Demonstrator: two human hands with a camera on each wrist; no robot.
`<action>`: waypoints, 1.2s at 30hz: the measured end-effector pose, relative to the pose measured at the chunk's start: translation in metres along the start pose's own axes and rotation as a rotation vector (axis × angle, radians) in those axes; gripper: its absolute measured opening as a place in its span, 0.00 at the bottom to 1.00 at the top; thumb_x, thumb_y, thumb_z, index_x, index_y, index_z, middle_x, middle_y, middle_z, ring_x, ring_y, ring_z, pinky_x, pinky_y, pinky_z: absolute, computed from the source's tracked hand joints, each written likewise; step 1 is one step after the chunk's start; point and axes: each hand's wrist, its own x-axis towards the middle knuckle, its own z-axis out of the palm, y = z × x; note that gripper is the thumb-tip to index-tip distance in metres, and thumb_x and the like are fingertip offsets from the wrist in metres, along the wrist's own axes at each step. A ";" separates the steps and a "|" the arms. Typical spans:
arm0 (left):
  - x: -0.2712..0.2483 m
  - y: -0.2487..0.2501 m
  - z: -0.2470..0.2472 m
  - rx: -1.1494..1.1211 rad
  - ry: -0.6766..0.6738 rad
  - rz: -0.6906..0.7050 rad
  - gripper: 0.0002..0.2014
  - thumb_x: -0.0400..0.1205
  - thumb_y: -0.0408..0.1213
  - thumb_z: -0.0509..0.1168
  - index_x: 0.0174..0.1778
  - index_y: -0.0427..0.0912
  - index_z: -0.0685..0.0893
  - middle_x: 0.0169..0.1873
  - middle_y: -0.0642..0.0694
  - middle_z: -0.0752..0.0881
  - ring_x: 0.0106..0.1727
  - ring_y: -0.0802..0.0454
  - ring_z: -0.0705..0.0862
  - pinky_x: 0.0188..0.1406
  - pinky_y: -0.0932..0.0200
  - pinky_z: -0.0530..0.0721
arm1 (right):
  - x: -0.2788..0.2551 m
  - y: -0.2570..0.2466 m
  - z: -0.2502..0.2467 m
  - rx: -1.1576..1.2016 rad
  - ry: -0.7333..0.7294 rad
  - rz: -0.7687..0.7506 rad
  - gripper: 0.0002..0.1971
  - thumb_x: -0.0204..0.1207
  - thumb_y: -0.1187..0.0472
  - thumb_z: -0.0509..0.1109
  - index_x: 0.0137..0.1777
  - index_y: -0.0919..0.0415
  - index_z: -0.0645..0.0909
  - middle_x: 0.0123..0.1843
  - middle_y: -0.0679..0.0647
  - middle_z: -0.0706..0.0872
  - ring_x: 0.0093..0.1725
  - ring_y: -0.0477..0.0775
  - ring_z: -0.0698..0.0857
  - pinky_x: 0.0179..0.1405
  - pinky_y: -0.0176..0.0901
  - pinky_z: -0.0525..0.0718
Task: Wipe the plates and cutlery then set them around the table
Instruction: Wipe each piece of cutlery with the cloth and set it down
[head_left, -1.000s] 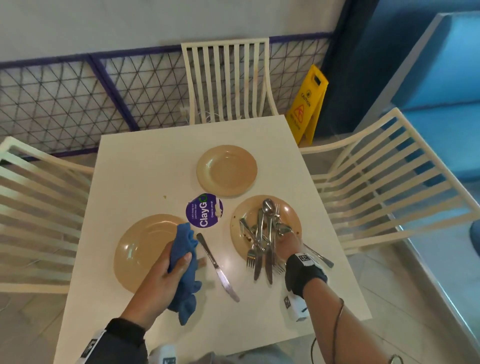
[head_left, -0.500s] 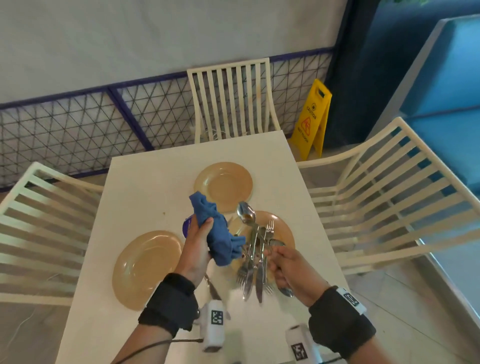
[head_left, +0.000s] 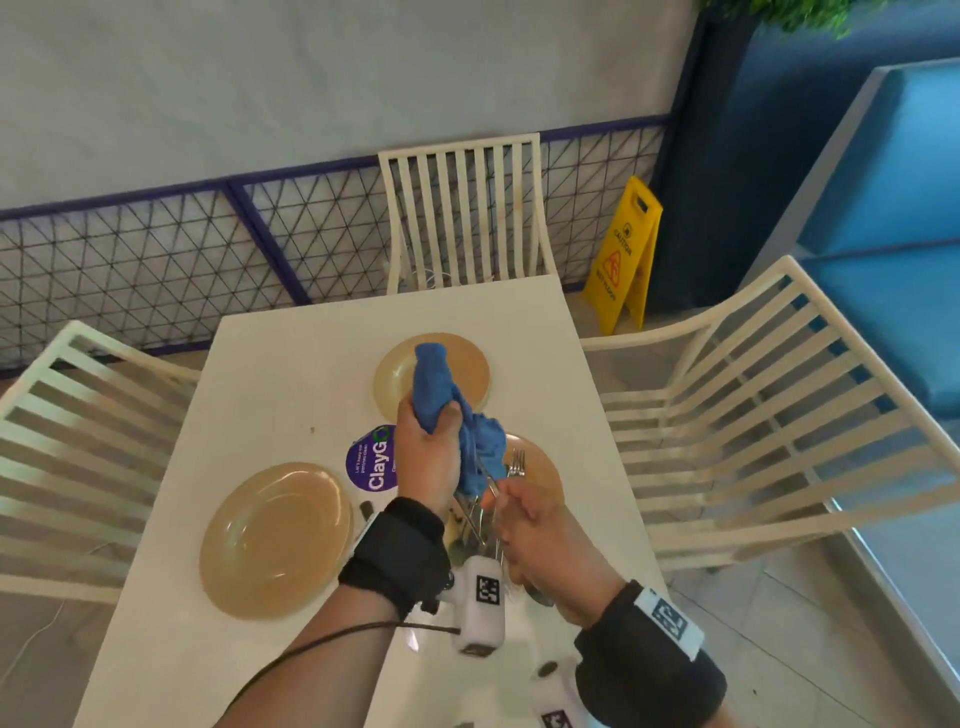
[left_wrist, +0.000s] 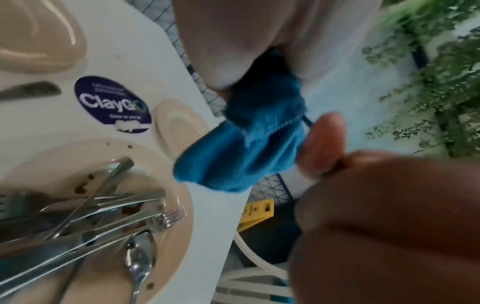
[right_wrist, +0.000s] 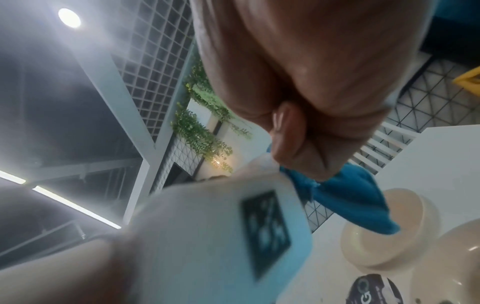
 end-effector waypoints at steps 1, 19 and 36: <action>-0.002 -0.001 0.000 0.010 -0.037 -0.026 0.18 0.84 0.31 0.68 0.70 0.44 0.78 0.56 0.44 0.90 0.56 0.46 0.91 0.62 0.42 0.89 | 0.002 -0.001 -0.002 0.007 0.003 0.000 0.13 0.89 0.60 0.55 0.46 0.53 0.79 0.29 0.50 0.73 0.23 0.44 0.69 0.21 0.37 0.68; -0.009 0.020 0.011 -0.291 0.054 -0.179 0.19 0.82 0.44 0.70 0.65 0.37 0.84 0.52 0.40 0.91 0.54 0.41 0.91 0.59 0.38 0.89 | -0.004 -0.016 -0.011 -0.262 0.075 -0.222 0.12 0.89 0.58 0.55 0.50 0.57 0.79 0.37 0.50 0.83 0.31 0.41 0.78 0.31 0.31 0.76; -0.039 0.016 -0.034 0.060 -0.365 -0.089 0.15 0.86 0.45 0.68 0.50 0.34 0.84 0.34 0.40 0.89 0.33 0.47 0.89 0.36 0.53 0.89 | 0.062 -0.040 -0.007 -0.245 0.266 -0.328 0.13 0.86 0.54 0.65 0.46 0.60 0.86 0.40 0.53 0.88 0.40 0.47 0.83 0.43 0.49 0.84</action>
